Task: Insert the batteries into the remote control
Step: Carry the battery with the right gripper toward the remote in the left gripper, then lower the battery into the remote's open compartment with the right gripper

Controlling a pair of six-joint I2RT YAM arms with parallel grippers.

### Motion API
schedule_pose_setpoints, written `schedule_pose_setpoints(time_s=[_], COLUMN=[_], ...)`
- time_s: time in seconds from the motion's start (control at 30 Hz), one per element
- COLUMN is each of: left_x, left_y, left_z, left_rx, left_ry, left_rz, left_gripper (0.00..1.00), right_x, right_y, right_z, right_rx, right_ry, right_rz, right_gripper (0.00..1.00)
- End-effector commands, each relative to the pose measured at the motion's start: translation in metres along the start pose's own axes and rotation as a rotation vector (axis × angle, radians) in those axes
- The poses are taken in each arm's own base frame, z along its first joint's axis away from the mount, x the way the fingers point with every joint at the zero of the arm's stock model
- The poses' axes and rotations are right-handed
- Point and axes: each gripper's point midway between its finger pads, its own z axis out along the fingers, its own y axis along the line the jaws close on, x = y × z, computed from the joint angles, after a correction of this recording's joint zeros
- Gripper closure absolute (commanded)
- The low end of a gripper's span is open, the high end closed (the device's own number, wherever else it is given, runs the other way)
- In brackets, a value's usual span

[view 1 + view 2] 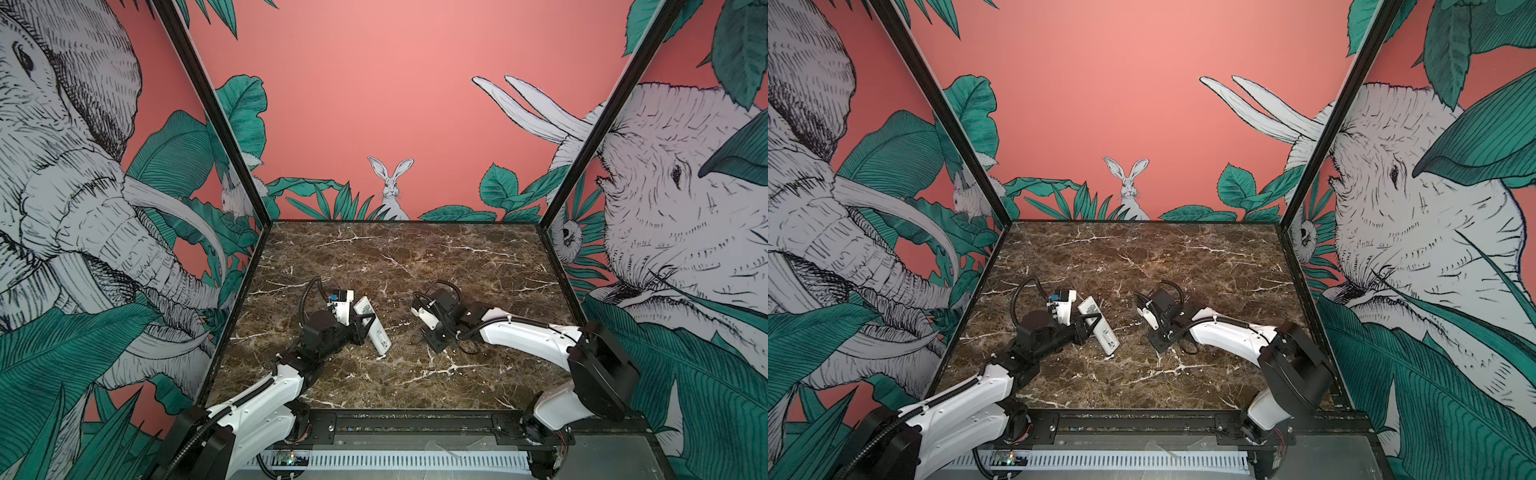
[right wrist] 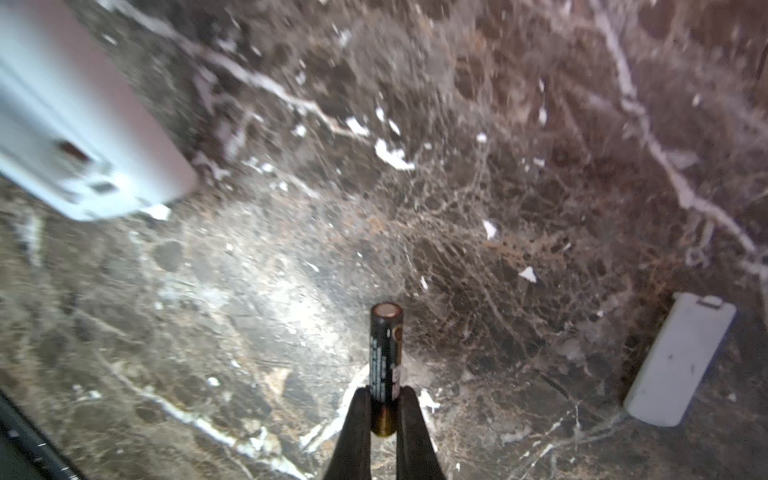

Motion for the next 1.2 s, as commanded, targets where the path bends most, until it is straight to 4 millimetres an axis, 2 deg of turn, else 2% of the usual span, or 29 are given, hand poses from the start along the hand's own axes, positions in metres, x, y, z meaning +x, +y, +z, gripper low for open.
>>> schedule_pose_setpoints(time_s=[0.0, 0.2, 0.43, 0.53, 0.7, 0.87, 1.07, 1.17], left_x=[-0.008, -0.007, -0.027, -0.034, -0.040, -0.043, -0.049, -0.052], left_y=[-0.014, -0.019, -0.037, -0.044, -0.055, -0.062, -0.061, -0.062], left_z=[0.003, 0.008, 0.008, 0.008, 0.011, 0.011, 0.008, 0.008], left_rx=[0.077, 0.113, 0.154, 0.185, 0.259, 0.327, 0.340, 0.347], left_ry=[-0.036, -0.019, -0.025, -0.032, -0.022, -0.010, -0.031, -0.034], left_rz=[-0.026, -0.051, -0.125, -0.171, -0.224, -0.253, -0.277, -0.275], left_gripper=[1.00, 1.00, 1.00, 1.00, 1.00, 1.00, 1.00, 1.00], right_x=[-0.026, -0.037, -0.048, -0.048, -0.043, -0.033, -0.017, -0.018], right_y=[0.022, 0.047, 0.079, 0.084, 0.085, 0.075, 0.064, 0.064], right_z=[-0.008, -0.009, -0.027, -0.032, -0.041, -0.049, -0.051, -0.052], right_rx=[-0.093, -0.147, -0.229, -0.249, -0.245, -0.184, -0.121, -0.116], right_ry=[-0.112, -0.133, -0.156, -0.124, -0.053, 0.018, 0.134, 0.143], right_rz=[-0.023, -0.034, -0.052, -0.047, -0.044, -0.036, -0.004, -0.001], right_gripper=[0.96, 0.96, 0.96, 0.96, 0.96, 0.96, 0.97, 0.97])
